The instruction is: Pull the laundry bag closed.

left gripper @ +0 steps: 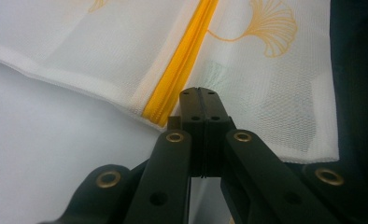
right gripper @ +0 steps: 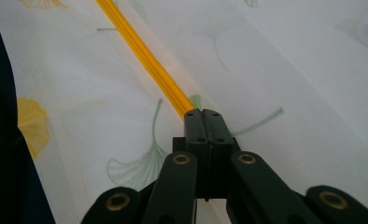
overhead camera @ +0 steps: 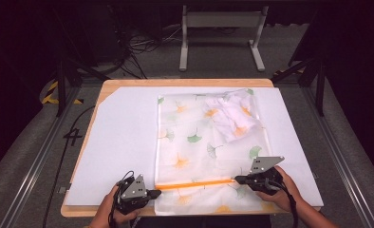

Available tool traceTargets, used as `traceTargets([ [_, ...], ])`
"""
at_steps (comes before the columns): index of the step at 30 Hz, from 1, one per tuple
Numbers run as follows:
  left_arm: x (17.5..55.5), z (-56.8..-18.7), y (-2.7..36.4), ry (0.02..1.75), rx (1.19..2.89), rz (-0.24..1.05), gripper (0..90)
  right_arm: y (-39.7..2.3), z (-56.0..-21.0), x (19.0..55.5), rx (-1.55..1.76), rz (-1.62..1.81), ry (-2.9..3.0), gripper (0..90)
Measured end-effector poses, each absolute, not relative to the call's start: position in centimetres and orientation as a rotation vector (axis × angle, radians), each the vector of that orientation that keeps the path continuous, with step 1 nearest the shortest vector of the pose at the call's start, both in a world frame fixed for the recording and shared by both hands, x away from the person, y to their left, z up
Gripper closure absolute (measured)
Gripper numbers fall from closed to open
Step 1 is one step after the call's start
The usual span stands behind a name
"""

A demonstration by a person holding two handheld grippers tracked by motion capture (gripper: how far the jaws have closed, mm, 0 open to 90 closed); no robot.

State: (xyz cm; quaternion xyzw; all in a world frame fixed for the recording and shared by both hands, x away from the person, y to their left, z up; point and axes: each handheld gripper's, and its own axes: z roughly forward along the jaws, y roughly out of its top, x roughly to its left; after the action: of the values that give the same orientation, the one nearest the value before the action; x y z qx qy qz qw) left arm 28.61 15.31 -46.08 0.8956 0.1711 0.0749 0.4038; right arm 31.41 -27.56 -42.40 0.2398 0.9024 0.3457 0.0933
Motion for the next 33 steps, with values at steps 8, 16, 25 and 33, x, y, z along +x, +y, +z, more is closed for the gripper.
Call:
traceTargets([
  [8, 28.6, -46.1, 15.3, 0.435, 2.261, 0.185, 90.0, -31.6, -42.3, 30.7, 0.815, 1.004, 2.622, 90.0],
  [16, 28.7, -46.1, 15.4, 0.432, 2.262, 0.183, 90.0, -34.3, -42.1, 30.3, 0.887, 0.99, 2.578, 90.0],
  [25, 28.7, -46.1, 15.4, 0.431, 2.26, 0.183, 90.0, -36.2, -41.7, 30.2, 0.922, 0.974, 2.557, 90.0],
  [33, 28.7, -46.1, 15.4, 0.435, 2.262, 0.181, 90.0, -38.4, -41.4, 29.9, 0.977, 0.965, 2.517, 90.0],
])
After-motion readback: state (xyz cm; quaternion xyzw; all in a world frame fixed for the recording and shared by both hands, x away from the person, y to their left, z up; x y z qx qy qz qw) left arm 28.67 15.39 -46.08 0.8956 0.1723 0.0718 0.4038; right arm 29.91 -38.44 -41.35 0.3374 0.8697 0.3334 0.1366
